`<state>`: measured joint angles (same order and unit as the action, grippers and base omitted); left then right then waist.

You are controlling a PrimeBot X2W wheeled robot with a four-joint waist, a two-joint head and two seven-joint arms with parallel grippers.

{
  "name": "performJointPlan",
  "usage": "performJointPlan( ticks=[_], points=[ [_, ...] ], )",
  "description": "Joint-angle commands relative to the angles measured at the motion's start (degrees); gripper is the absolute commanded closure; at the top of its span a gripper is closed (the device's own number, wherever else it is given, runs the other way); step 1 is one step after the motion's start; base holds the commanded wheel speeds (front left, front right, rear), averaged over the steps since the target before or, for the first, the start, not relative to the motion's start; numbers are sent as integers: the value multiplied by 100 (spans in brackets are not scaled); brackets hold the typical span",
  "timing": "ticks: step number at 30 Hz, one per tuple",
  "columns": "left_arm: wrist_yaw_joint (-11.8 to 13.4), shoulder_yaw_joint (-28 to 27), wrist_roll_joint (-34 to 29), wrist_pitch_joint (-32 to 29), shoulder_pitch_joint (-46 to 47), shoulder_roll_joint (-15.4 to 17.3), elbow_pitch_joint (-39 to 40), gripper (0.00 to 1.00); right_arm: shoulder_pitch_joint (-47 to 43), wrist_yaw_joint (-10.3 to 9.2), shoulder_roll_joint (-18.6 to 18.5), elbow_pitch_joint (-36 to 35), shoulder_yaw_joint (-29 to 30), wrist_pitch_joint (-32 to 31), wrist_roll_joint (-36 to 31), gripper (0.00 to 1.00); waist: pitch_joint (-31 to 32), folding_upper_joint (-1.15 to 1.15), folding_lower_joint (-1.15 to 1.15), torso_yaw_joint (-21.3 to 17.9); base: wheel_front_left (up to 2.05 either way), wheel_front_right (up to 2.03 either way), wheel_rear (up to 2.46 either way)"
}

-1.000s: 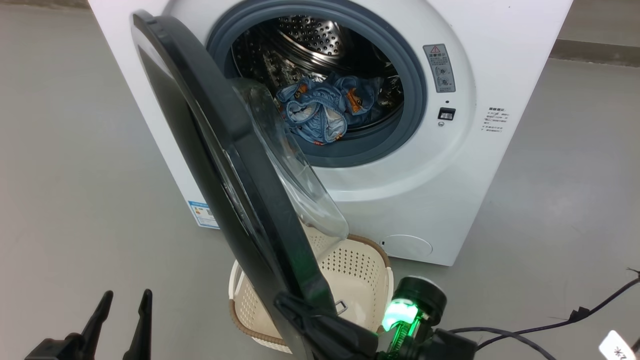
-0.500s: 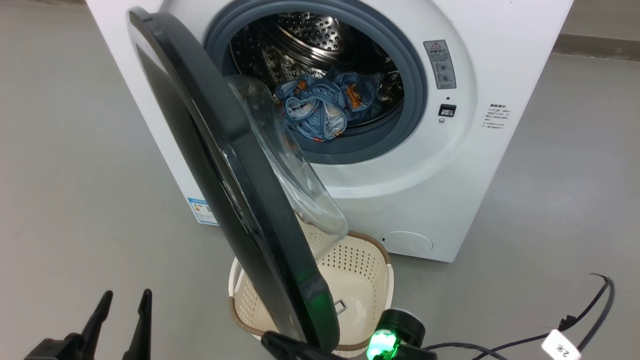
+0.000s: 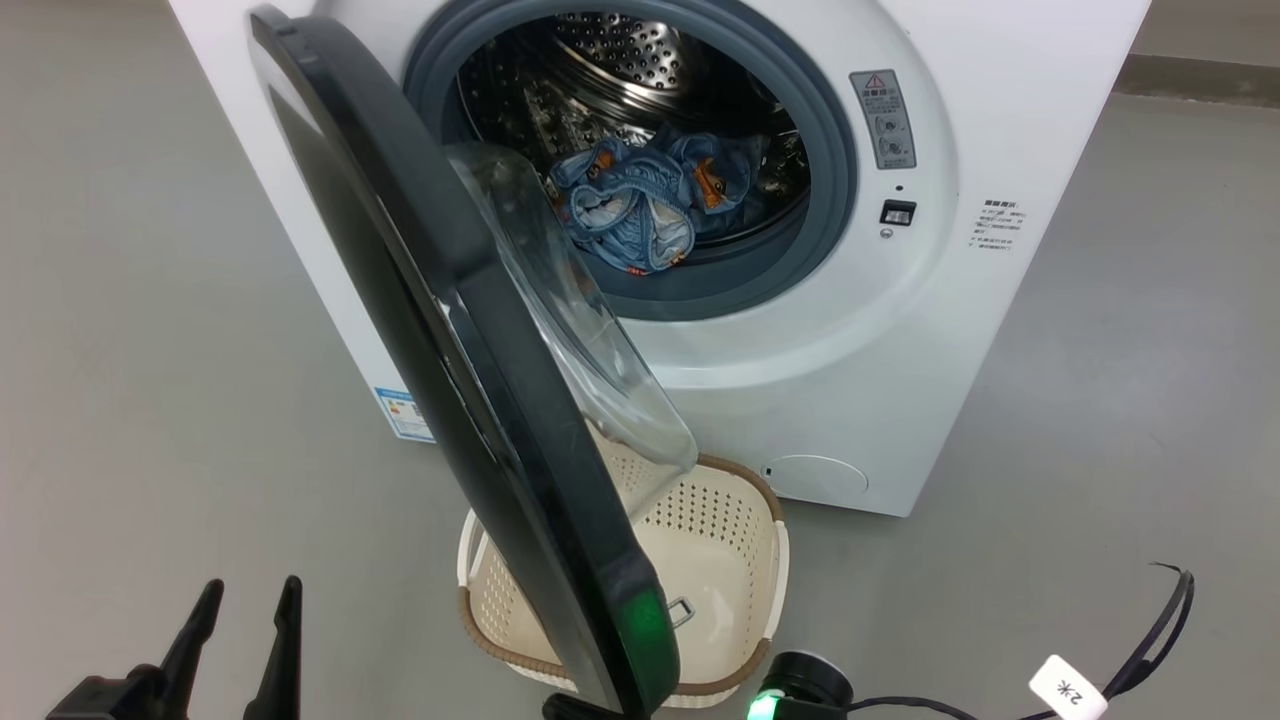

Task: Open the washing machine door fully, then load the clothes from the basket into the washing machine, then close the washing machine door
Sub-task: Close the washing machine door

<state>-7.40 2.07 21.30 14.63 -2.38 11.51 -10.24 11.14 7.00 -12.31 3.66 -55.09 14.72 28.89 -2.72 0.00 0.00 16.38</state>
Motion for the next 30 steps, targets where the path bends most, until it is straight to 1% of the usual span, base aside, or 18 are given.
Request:
performJointPlan(
  ticks=[1,18,30],
  points=[
    [-9,-229,-59,37,210,91,166,0,-2,48,94,-89,-74,28,88,100,-6,0,0,-2,0,0,0],
    [-9,-210,-43,37,260,94,172,0,25,48,117,198,152,28,108,100,-57,0,0,-26,0,0,0],
    [-9,-160,-47,37,283,92,229,0,49,48,76,286,723,28,-1,100,-128,0,0,-124,0,0,0]
  ],
)
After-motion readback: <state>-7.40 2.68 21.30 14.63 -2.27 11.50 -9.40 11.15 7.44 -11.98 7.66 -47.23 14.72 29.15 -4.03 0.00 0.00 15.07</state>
